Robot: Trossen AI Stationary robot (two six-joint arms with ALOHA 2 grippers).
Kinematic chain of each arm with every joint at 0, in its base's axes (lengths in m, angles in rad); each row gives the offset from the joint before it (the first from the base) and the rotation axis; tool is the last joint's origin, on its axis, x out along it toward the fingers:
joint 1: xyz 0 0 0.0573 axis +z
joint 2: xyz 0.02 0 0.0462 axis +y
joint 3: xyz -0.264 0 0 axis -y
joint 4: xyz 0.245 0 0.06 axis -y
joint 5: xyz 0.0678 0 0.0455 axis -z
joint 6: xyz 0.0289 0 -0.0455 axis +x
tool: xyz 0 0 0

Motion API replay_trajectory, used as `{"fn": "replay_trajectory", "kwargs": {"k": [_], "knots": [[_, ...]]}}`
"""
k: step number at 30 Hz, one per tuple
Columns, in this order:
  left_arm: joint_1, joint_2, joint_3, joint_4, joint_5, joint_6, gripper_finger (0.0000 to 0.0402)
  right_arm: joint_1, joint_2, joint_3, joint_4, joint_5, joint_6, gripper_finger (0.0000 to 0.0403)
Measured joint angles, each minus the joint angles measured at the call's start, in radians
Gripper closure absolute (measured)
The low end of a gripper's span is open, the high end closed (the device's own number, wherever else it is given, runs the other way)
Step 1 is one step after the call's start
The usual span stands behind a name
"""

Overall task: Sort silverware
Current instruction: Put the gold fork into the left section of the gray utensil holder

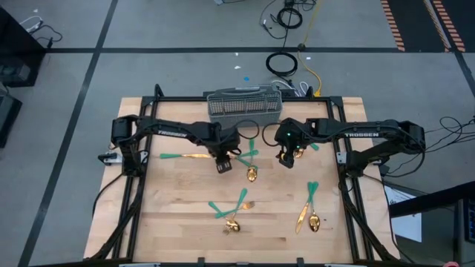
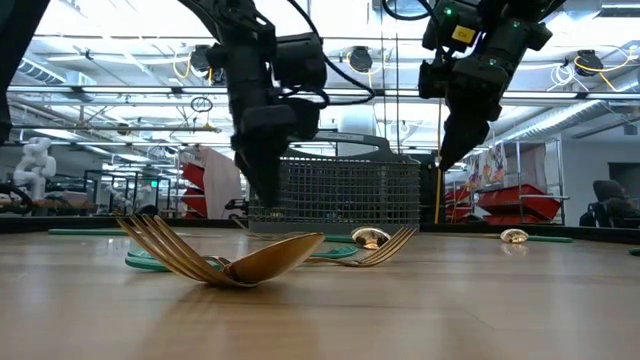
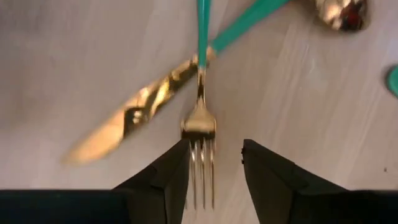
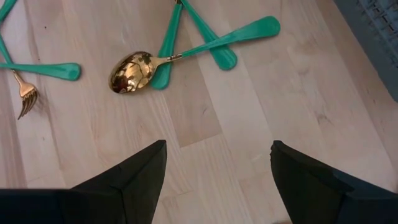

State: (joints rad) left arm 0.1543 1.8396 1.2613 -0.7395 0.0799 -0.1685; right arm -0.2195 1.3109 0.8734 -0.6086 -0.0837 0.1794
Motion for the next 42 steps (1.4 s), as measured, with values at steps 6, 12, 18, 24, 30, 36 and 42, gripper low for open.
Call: {"fn": "replay_trajectory", "kwargs": {"k": [6,12,18,24,30,36,42], "knots": [[0.003,-0.003,0.0,-0.182,-0.047,-0.16,0.0246,0.0,0.0,0.0,-0.002,0.0,-0.008,0.0128],[-0.004,-0.119,-0.031,-0.209,-0.049,-0.542,0.0246,0.0,0.0,0.0,-0.001,0.0,-0.008,0.0128],[-0.01,-0.274,-0.205,0.019,-0.073,-0.854,0.0246,0.0,0.0,0.0,-0.002,0.001,-0.005,0.0128],[-0.012,-0.329,-0.401,0.27,-0.013,-1.044,0.0246,0.008,0.0,0.0,-0.016,0.0,0.0,0.0128],[-0.014,-0.323,-0.419,0.355,-0.013,-1.076,0.0246,0.012,0.0,0.0,-0.01,0.0,0.0,0.0128],[-0.034,-0.322,-0.42,0.286,-0.028,-1.084,0.0246,0.012,0.0,0.0,-0.01,0.0,-0.001,0.0128],[-0.032,-0.322,-0.47,0.382,-0.039,-1.11,0.0246,0.012,0.0,0.0,-0.011,0.0,-0.001,0.0128]]}}
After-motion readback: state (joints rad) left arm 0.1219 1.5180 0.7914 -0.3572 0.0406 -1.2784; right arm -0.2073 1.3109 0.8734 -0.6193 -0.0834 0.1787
